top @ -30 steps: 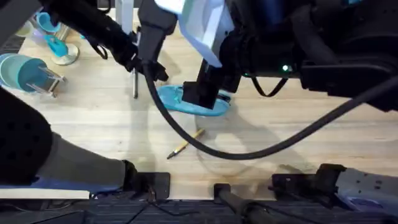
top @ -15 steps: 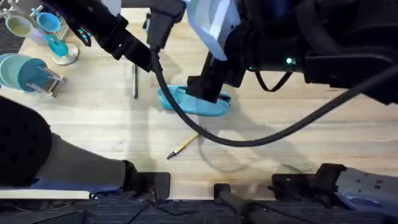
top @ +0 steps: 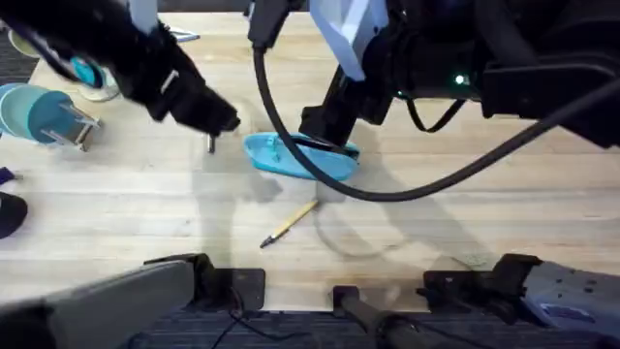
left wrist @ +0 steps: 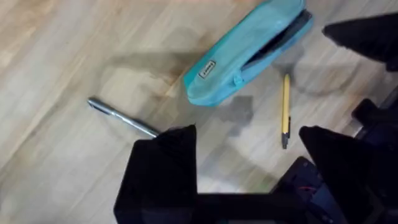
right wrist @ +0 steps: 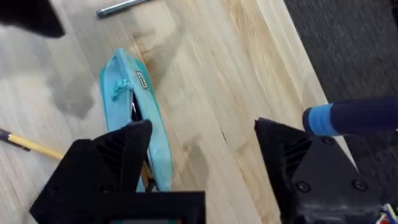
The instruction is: Unzip the bag, pick up the pens from the table one at a time and place them inside, then zip the bag closed.
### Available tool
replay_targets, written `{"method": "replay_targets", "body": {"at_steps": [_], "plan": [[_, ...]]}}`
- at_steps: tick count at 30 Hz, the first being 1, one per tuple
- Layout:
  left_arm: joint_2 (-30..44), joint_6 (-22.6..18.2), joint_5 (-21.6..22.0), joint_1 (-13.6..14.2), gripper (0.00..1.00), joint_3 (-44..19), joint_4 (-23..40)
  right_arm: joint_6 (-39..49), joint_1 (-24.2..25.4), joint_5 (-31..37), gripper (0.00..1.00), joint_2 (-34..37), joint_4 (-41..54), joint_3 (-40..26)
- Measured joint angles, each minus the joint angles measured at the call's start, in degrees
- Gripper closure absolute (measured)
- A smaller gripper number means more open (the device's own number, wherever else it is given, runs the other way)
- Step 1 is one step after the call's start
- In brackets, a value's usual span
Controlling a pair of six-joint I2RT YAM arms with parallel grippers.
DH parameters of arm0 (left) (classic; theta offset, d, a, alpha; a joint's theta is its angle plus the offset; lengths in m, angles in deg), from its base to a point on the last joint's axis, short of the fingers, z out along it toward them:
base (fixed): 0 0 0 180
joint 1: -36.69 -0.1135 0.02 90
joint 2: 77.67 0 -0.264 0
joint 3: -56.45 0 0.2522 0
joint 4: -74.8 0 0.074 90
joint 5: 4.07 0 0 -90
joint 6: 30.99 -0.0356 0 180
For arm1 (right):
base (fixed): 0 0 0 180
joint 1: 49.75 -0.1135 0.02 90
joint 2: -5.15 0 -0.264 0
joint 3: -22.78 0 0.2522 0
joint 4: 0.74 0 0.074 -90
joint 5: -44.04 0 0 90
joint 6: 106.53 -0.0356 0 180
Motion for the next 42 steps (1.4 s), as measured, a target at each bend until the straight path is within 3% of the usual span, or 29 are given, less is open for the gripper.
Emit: {"method": "replay_targets", "body": {"at_steps": [9, 18, 32, 33, 36, 40, 42], "plan": [[-13.8, 0.0, 4.5, 0.0, 0.004, 14.8, -6.0, 0.0, 0.0, 0.0, 0.005, 0.0, 1.2, 0.0], [-31.9, 0.0, 5.2, 0.0, 0.004, 29.0, -12.2, 0.0, 0.0, 0.0, 0.005, 0.0, 1.3, 0.0], [-35.4, 0.0, 4.1, 0.0, 0.005, 31.4, -14.4, 0.0, 0.0, 0.0, 0.019, 0.0, 3.5, 0.0], [-35.4, 0.0, 4.1, 0.0, 0.005, 31.4, -14.4, 0.0, 0.0, 0.0, 0.078, 0.0, 4.2, 0.0], [-35.4, 0.0, 4.1, 0.0, 0.005, 31.4, -14.4, -0.1, 0.0, 0.1, 0.379, 0.0, 6.0, 0.0], [-35.4, 0.0, 4.1, 0.0, 0.004, 31.4, -14.4, -0.4, 0.0, 0.2, 0.906, 0.0, 7.1, 0.0], [-35.4, 0.0, 4.1, 0.0, 0.004, 31.4, -14.4, -0.6, 0.0, 0.3, 0.965, 0.0, 7.5, 0.0]]}}
